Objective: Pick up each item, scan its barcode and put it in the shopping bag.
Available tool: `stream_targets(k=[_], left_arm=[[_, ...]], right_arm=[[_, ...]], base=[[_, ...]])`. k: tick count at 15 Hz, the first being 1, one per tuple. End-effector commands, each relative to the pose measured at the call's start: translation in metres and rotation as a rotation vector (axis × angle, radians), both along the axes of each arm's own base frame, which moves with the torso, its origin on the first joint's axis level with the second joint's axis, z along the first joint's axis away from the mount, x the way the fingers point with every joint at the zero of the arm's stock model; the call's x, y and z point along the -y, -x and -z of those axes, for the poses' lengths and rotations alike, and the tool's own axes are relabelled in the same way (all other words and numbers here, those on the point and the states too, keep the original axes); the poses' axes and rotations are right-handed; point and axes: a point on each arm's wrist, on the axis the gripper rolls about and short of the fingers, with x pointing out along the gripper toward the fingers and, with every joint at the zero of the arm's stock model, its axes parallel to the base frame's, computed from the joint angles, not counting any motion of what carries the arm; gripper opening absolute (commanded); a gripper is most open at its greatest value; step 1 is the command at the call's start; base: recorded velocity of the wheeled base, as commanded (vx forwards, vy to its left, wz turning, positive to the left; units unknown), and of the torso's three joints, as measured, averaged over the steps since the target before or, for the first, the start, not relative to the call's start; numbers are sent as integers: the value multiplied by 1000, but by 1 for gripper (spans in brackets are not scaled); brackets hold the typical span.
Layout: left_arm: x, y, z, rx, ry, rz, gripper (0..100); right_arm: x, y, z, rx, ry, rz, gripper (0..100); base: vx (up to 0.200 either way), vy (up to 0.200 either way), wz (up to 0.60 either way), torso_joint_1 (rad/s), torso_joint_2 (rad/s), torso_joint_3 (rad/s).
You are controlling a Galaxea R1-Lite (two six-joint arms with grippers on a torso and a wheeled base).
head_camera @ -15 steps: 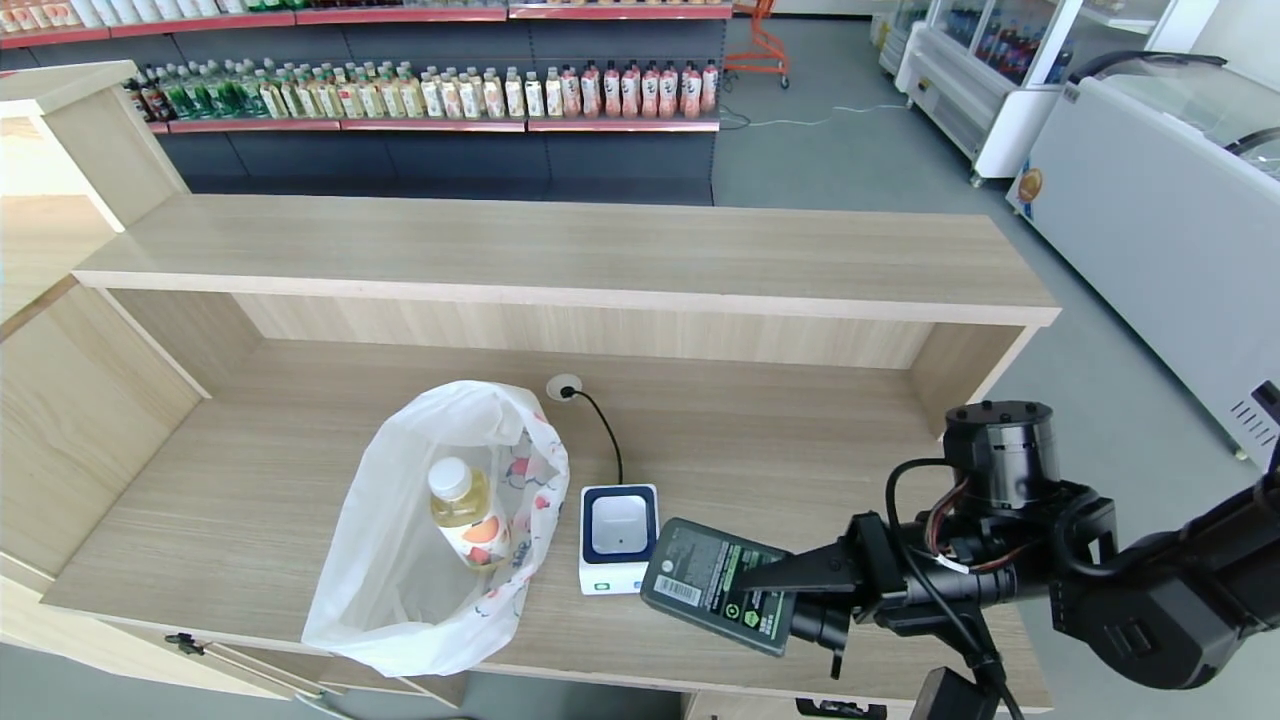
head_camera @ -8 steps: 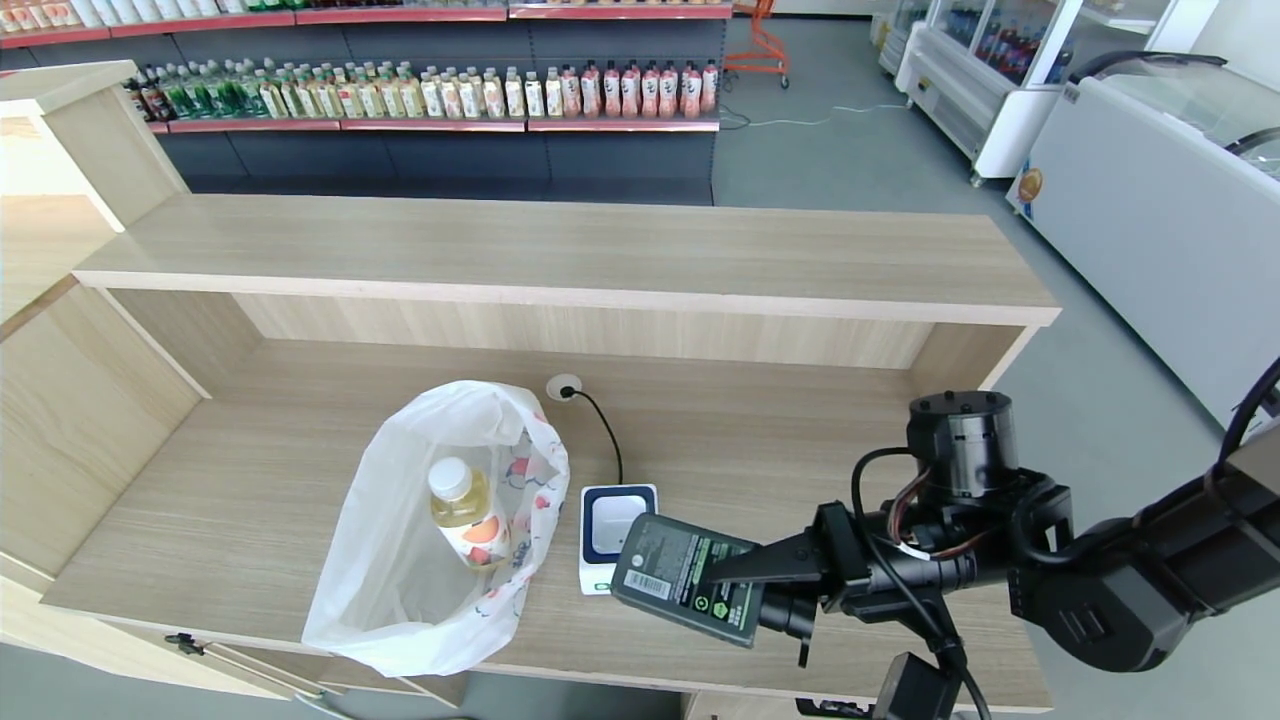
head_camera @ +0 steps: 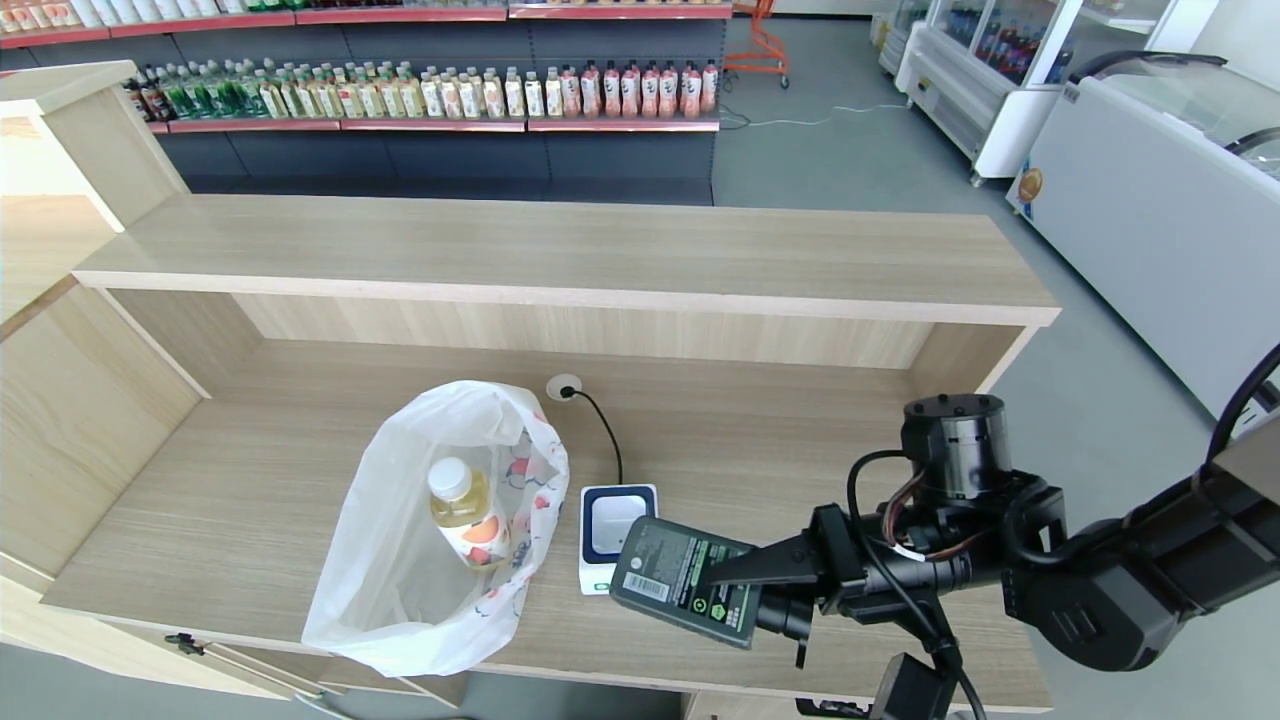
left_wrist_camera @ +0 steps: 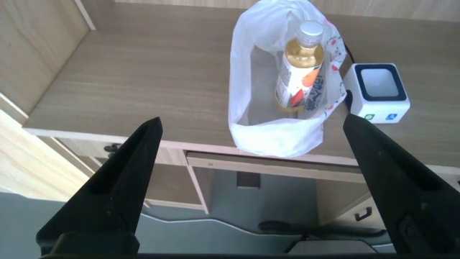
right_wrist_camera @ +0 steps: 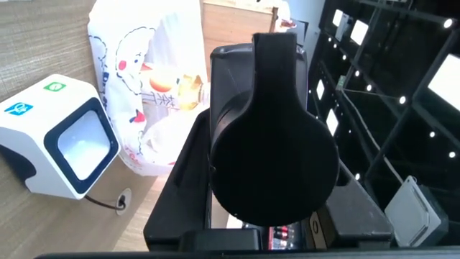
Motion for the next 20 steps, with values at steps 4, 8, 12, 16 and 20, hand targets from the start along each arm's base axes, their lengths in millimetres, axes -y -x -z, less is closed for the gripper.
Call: stream_targets(k=[4,8,12,16,20], left_arm=[[0,0,0,0,0,0,100],[0,0,0,0,0,0,100],[0,0,0,0,0,0,100],[0,0,0,0,0,0,100],[0,0,0,0,0,0,100]], right_arm=[[0,0,0,-5,-2,-3,0],[1,3,-10,-51,-17,8,0],[18,11,-42,-147,-59,76,0],[66,14,-76,-227,-119,255,0],[127,35,-75,-747,-128,614,0]], base=[[0,0,0,0,0,0],[0,0,0,0,0,0],[0,0,0,0,0,0],[0,0,0,0,0,0],[0,0,0,0,0,0]])
